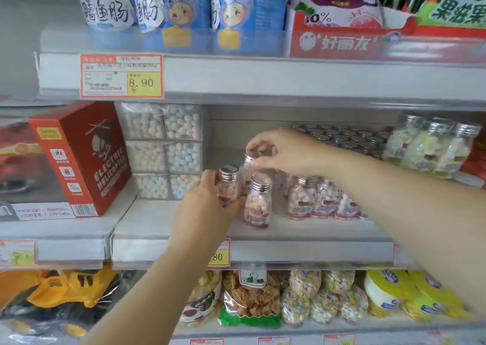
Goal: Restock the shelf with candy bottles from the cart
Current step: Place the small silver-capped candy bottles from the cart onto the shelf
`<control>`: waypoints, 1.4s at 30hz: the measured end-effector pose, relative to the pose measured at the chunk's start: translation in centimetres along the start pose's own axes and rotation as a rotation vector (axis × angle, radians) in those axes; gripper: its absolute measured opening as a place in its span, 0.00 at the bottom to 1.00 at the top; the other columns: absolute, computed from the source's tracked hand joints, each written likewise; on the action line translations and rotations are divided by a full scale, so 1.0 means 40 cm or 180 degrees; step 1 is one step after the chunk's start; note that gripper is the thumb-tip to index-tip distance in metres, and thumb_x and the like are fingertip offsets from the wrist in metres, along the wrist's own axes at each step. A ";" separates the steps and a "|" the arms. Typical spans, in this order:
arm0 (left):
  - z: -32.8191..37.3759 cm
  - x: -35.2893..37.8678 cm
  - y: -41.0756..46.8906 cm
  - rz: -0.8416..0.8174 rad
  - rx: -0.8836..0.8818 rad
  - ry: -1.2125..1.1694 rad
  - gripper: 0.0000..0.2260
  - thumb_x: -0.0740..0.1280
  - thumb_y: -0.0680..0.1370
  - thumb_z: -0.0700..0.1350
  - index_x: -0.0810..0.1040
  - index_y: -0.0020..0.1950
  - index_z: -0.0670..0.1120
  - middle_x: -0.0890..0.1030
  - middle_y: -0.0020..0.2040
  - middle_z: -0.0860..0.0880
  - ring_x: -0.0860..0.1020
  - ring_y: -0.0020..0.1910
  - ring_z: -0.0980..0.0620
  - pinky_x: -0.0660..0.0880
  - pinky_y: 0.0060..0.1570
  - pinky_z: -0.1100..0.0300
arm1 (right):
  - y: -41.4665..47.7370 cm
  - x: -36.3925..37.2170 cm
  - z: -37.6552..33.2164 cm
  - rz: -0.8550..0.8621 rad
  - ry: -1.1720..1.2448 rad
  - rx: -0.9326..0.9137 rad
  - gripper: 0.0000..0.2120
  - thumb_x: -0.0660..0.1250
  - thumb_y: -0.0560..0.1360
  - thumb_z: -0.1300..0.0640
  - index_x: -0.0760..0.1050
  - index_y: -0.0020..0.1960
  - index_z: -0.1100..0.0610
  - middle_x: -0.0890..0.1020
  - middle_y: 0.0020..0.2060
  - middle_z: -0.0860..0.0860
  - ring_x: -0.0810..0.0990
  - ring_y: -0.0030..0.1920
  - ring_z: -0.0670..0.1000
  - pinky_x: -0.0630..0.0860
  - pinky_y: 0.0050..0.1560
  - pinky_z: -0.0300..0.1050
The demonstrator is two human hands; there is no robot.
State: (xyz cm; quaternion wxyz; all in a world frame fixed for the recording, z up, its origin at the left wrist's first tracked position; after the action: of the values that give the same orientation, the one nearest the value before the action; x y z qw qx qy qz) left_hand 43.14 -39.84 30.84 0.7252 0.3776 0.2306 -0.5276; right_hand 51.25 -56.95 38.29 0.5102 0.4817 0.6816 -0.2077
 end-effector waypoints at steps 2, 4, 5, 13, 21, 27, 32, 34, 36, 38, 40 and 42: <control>0.002 0.003 0.016 -0.0060 0.0009 -0.0056 0.15 0.71 0.76 0.53 0.68 0.55 0.50 0.76 0.44 0.53 0.76 0.40 0.51 0.67 0.34 0.57 | 0.025 -0.020 0.015 0.0346 0.0201 -0.0005 0.11 0.73 0.74 0.54 0.79 0.56 0.50 0.81 0.49 0.43 0.78 0.48 0.40 0.70 0.46 0.29; 0.001 0.003 0.037 -0.0205 0.0041 -0.0160 0.15 0.71 0.75 0.52 0.69 0.54 0.50 0.76 0.42 0.56 0.74 0.39 0.58 0.68 0.32 0.63 | 0.052 -0.038 0.034 0.0613 0.0324 0.0062 0.11 0.73 0.74 0.59 0.80 0.55 0.55 0.81 0.47 0.47 0.79 0.48 0.46 0.69 0.42 0.28; 0.001 0.002 0.048 -0.0303 0.0046 -0.0202 0.15 0.72 0.75 0.52 0.70 0.55 0.50 0.75 0.42 0.57 0.76 0.39 0.58 0.70 0.34 0.64 | 0.066 -0.045 0.045 0.0686 0.0326 0.0105 0.10 0.72 0.74 0.61 0.80 0.55 0.57 0.80 0.45 0.47 0.78 0.48 0.46 0.67 0.39 0.26; 0.014 0.042 0.129 -0.0602 0.0370 -0.0197 0.10 0.66 0.77 0.41 0.64 0.46 0.48 0.75 0.36 0.52 0.77 0.33 0.53 0.78 0.35 0.61 | 0.174 -0.071 0.132 0.1056 -0.0189 0.0549 0.13 0.66 0.75 0.65 0.78 0.59 0.58 0.80 0.58 0.53 0.77 0.57 0.54 0.69 0.49 0.39; 0.012 0.068 0.168 -0.0528 0.0484 -0.0383 0.07 0.65 0.75 0.46 0.68 0.49 0.47 0.75 0.39 0.55 0.74 0.36 0.60 0.73 0.37 0.70 | 0.195 -0.068 0.142 0.0240 -0.0628 0.0778 0.14 0.66 0.77 0.65 0.79 0.62 0.60 0.80 0.59 0.53 0.78 0.55 0.55 0.69 0.39 0.37; -0.003 0.072 0.170 -0.0702 0.0079 -0.0710 0.19 0.68 0.63 0.51 0.75 0.52 0.51 0.84 0.44 0.53 0.82 0.45 0.50 0.79 0.49 0.49 | 0.197 -0.065 0.152 0.0036 -0.0462 0.1085 0.11 0.69 0.76 0.62 0.82 0.58 0.61 0.84 0.52 0.56 0.81 0.50 0.55 0.75 0.45 0.41; -0.015 0.092 0.183 -0.0704 -0.0014 -0.1102 0.10 0.67 0.74 0.37 0.75 0.54 0.45 0.82 0.38 0.52 0.78 0.29 0.61 0.71 0.31 0.67 | 0.200 -0.059 0.173 -0.0003 -0.0661 0.1188 0.11 0.68 0.75 0.59 0.83 0.55 0.59 0.84 0.52 0.57 0.83 0.51 0.58 0.78 0.50 0.44; -0.011 0.098 0.187 -0.0650 -0.0068 -0.1231 0.09 0.67 0.77 0.37 0.74 0.55 0.46 0.82 0.41 0.52 0.78 0.29 0.64 0.69 0.27 0.73 | 0.198 -0.067 0.179 0.0311 -0.0698 0.1069 0.11 0.66 0.75 0.55 0.83 0.55 0.53 0.83 0.56 0.52 0.80 0.58 0.58 0.75 0.62 0.49; -0.006 0.108 0.199 -0.0692 -0.0207 -0.1488 0.10 0.66 0.77 0.35 0.75 0.58 0.44 0.81 0.43 0.50 0.79 0.34 0.59 0.75 0.34 0.67 | 0.189 -0.070 0.167 0.0731 -0.0442 0.0790 0.08 0.65 0.75 0.52 0.82 0.50 0.50 0.83 0.53 0.47 0.79 0.59 0.55 0.72 0.65 0.52; 0.000 0.118 0.209 -0.0713 -0.0348 -0.1694 0.12 0.67 0.77 0.36 0.76 0.61 0.43 0.82 0.45 0.49 0.81 0.39 0.51 0.77 0.39 0.58 | 0.170 -0.060 0.135 0.0727 -0.0102 0.0437 0.06 0.67 0.75 0.48 0.83 0.46 0.48 0.84 0.46 0.41 0.80 0.56 0.50 0.73 0.64 0.49; 0.003 0.123 0.214 -0.0628 -0.0306 -0.1676 0.15 0.69 0.76 0.36 0.77 0.62 0.44 0.83 0.47 0.49 0.81 0.40 0.53 0.75 0.35 0.65 | 0.148 -0.043 0.093 0.0325 0.0067 0.0133 0.10 0.71 0.73 0.42 0.84 0.49 0.46 0.84 0.46 0.39 0.80 0.54 0.44 0.74 0.63 0.47; 0.010 0.122 0.212 -0.0586 -0.0404 -0.1939 0.14 0.70 0.76 0.34 0.77 0.61 0.42 0.82 0.47 0.48 0.81 0.34 0.59 0.72 0.27 0.72 | 0.134 -0.026 0.062 -0.0093 0.0016 -0.0040 0.16 0.73 0.70 0.38 0.83 0.53 0.46 0.84 0.47 0.39 0.81 0.53 0.40 0.75 0.63 0.46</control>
State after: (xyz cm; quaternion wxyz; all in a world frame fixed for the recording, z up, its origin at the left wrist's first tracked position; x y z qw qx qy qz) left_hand 52.74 -41.71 30.07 0.7321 0.1340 0.0685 -0.6643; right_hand 57.16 -56.91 39.35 0.5084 0.4690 0.6911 -0.2095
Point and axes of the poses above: each hand's wrist, its own y-axis towards the middle knuckle, its own x-axis out of the palm, z = x × y, the point moved 1 cm from there along y, towards the middle knuckle
